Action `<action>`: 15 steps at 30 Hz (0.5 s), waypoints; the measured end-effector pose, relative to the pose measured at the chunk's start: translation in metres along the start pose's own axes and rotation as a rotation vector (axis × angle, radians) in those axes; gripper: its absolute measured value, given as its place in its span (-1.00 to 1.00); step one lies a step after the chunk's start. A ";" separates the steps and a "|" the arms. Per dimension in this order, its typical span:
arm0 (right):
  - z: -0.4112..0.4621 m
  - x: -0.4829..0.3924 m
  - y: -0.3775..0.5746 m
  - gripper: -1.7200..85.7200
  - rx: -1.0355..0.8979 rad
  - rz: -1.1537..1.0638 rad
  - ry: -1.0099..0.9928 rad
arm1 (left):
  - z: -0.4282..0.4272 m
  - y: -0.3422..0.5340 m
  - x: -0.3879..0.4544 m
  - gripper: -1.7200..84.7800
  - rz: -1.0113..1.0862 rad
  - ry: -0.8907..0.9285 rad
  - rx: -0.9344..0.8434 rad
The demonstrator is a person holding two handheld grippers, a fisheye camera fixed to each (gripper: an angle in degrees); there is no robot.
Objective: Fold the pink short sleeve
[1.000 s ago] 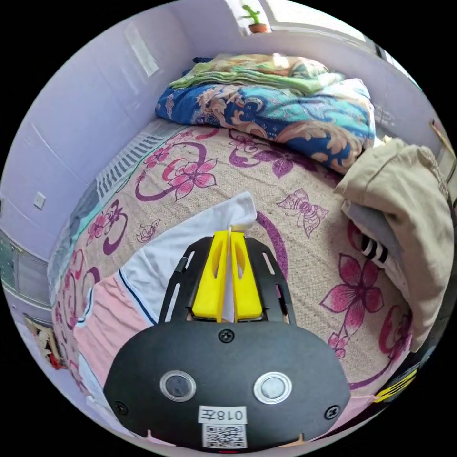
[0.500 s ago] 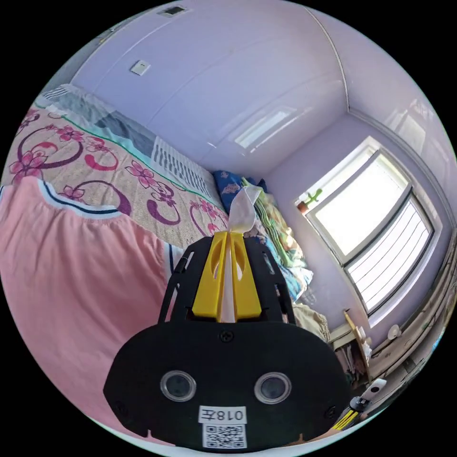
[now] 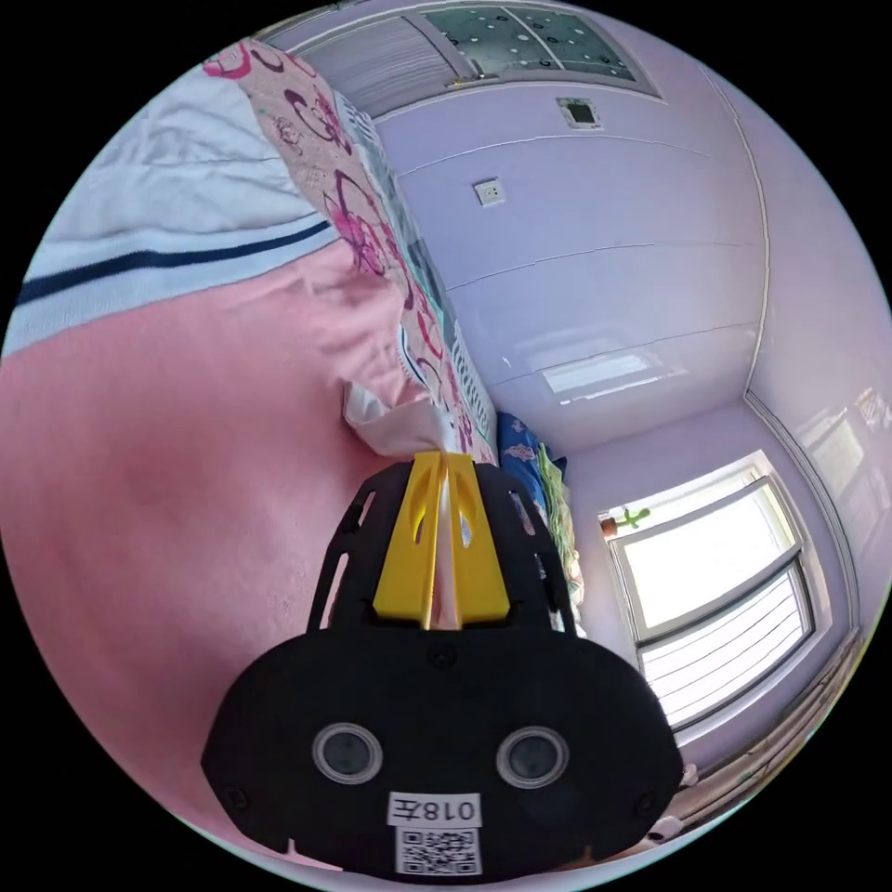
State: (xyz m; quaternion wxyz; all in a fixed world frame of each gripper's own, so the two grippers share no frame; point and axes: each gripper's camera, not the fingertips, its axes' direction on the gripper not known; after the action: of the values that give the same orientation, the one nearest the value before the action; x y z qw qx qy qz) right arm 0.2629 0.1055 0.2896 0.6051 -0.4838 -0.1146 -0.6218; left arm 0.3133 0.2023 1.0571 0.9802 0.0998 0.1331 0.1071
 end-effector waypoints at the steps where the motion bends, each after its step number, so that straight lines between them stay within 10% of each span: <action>1: -0.008 -0.006 -0.003 -0.95 0.010 -0.018 -0.010 | -0.003 -0.002 0.001 -0.97 0.033 -0.003 -0.008; 15: -0.010 -0.080 -0.005 -0.86 -0.210 -0.354 -0.086 | -0.164 0.030 -0.078 -0.70 -0.039 -0.075 0.109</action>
State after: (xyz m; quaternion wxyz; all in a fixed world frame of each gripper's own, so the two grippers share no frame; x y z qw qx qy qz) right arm 0.2375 0.1505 0.2276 0.4272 -0.5428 -0.1581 -0.7056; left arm 0.1884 0.2403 0.9278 0.9796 0.1543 0.1036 0.0767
